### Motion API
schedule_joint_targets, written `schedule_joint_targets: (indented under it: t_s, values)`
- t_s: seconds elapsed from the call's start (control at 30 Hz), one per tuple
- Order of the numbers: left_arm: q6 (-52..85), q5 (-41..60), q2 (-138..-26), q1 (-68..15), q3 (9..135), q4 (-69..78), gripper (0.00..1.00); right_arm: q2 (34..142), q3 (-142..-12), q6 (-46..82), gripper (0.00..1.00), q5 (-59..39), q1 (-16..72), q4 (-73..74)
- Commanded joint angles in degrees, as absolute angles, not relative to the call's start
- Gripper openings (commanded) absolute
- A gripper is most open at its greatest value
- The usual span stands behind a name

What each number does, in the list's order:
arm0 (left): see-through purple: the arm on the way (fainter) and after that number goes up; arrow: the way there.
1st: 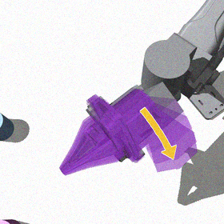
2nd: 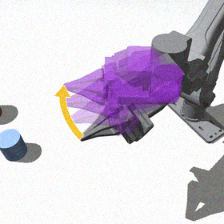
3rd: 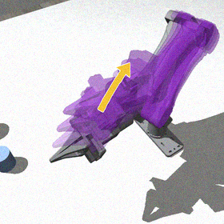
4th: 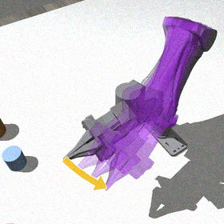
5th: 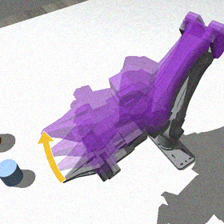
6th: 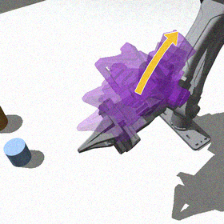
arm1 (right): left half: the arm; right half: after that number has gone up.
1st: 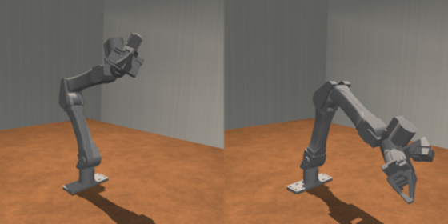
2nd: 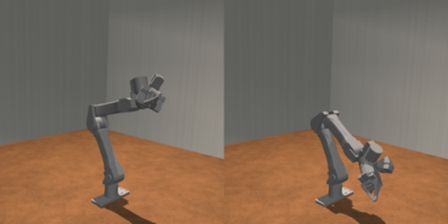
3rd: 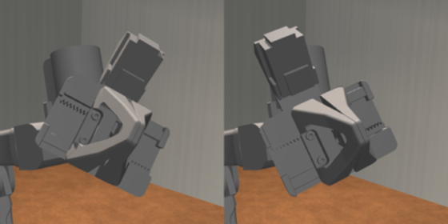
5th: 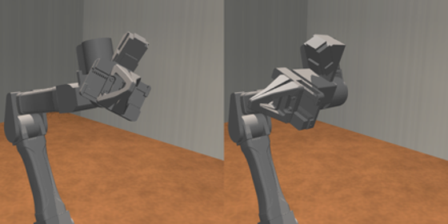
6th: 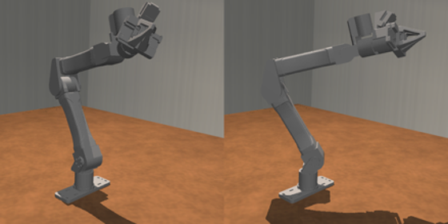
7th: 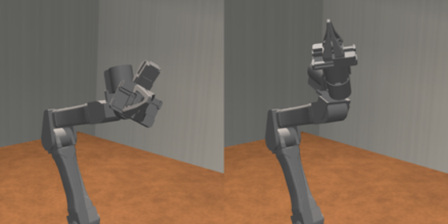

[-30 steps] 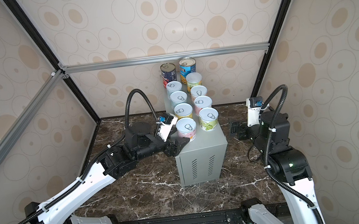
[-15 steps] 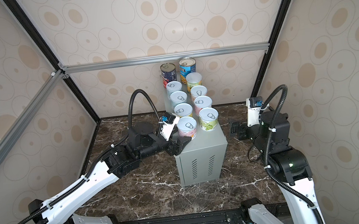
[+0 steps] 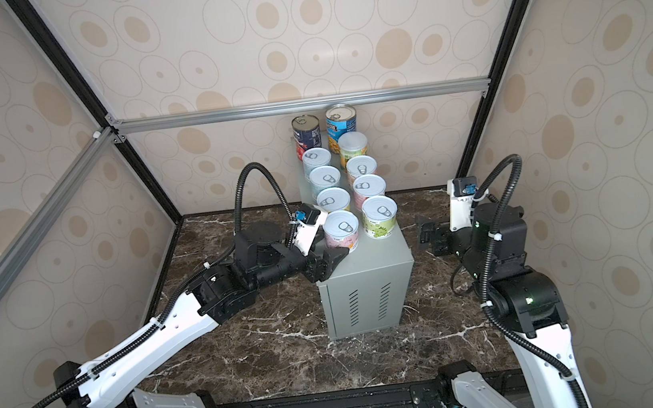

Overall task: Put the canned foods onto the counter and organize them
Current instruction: 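Lower the pink-bottomed can onto the cabinet top in front of the yellow can, then open the left gripper and release the pink-bottomed can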

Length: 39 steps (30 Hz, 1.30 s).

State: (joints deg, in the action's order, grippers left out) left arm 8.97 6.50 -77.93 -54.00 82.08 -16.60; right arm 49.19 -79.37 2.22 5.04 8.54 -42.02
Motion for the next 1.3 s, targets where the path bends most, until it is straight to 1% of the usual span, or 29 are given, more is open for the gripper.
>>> schedule_joint_targets:
  t_s: [0.0, 0.93, 1.27]
  values:
    - [8.3, 6.9, -78.8, -53.9, 81.8, -15.6, 0.71, 48.5, -79.5, 1.4, 1.00, 5.9, 8.1, -42.4]
    - [10.1, 4.9, -77.5, -50.9, 79.9, -13.4, 0.71, 48.5, -79.6, 1.2, 1.00, 6.1, 8.1, -42.4]
    - [10.3, 4.4, -76.1, -50.1, 78.5, -13.4, 0.74, 48.7, -79.5, 1.4, 1.00, 5.5, 8.1, -42.1]
